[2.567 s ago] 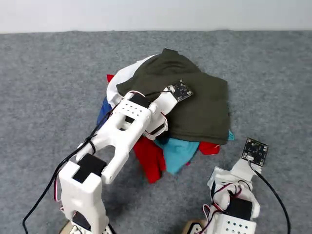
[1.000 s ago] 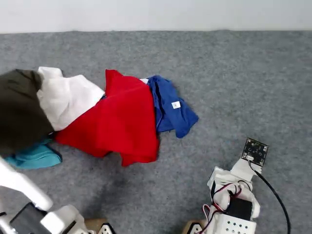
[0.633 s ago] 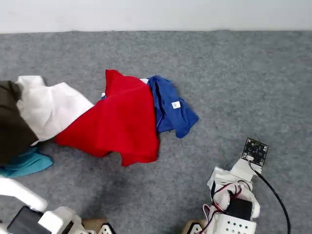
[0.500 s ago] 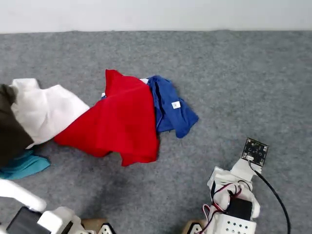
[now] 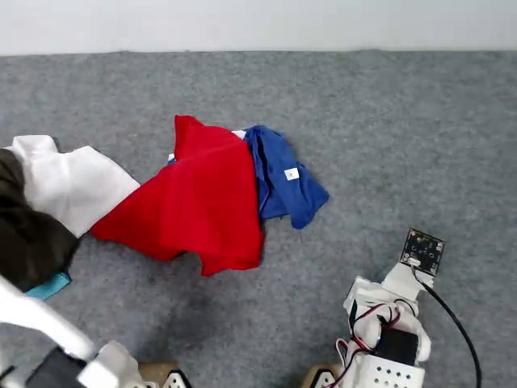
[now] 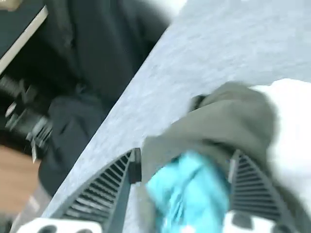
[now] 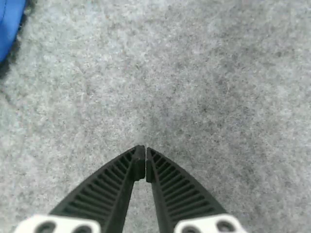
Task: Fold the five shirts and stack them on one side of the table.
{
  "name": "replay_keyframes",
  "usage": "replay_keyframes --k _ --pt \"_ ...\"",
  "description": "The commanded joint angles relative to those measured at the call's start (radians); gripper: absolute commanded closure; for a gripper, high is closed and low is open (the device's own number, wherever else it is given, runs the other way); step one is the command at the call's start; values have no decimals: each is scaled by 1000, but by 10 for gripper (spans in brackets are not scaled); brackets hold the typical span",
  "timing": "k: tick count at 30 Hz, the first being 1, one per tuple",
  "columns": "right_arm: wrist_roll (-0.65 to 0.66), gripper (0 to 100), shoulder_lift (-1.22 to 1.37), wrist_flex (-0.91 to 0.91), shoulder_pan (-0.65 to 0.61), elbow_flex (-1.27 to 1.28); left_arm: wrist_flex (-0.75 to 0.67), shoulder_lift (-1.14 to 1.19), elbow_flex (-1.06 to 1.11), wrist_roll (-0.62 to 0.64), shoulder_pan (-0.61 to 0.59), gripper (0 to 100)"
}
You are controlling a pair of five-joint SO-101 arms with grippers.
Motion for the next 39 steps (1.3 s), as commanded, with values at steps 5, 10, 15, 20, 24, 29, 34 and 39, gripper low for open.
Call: replay_keyframes --k 5,10,15,20,24,29,34,39 --pt "-8 988 -10 2 2 15 249 -121 -41 9 381 694" --pt "-8 988 -10 2 2 15 305 -52 58 14 640 693" --pt "-8 988 -10 2 2 15 305 103 93 15 784 692" --pt "-8 988 -10 2 2 15 267 272 87 15 855 691" --pt "-8 988 -10 2 2 15 218 396 87 15 898 694" --pt "-8 988 -10 2 2 15 183 454 70 15 898 806" --pt "-8 988 -10 2 2 15 201 353 25 8 859 976" --pt "-8 988 -10 2 2 15 212 152 19 9 790 986"
